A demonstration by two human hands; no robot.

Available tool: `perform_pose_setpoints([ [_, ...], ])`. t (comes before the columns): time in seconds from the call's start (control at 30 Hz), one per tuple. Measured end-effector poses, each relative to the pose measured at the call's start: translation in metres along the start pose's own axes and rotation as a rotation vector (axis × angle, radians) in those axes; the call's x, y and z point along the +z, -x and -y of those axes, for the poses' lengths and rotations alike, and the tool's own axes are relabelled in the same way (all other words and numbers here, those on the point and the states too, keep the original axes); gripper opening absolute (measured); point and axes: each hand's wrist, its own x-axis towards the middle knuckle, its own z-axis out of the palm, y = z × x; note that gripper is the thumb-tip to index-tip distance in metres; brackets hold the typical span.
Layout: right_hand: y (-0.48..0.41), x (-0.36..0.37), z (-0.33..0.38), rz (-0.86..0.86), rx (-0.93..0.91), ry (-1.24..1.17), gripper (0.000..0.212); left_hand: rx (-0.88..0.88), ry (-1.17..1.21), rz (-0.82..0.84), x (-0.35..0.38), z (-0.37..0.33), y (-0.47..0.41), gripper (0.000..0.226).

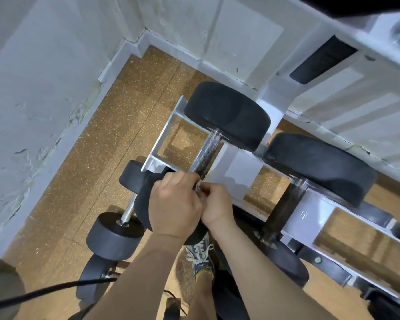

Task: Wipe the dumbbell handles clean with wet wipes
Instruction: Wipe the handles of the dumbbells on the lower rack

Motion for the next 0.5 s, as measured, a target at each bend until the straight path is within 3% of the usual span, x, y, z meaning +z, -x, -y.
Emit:
perform_pose_setpoints([
  [0.1,0.003,-0.020,0.001,0.180,-0.078,0.174,0.022,0.036,-0.005,-0.030,0.002,0.000,0.002,0.039],
  [0.23,0.017,-0.039,0.007,0.229,-0.275,0.373,0.023,-0.039,0.003,0.048,0.003,0.000,0.005,0.034],
  [0.3,0.029,-0.049,0.003,0.257,-0.246,0.192,0.026,-0.033,0.040,0.054,0.004,-0.007,0.011,0.031],
  [0.37,0.042,-0.069,-0.006,0.249,-0.066,-0.194,0.021,0.027,0.107,0.036,0.006,-0.021,0.024,0.033],
  [0.43,0.058,-0.091,-0.020,0.168,0.100,-0.502,0.017,0.033,0.185,0.052,0.009,-0.042,0.040,0.028],
  [0.5,0.074,-0.108,-0.034,0.047,0.166,-0.673,0.015,-0.085,0.292,0.045,0.013,-0.066,0.057,0.011],
])
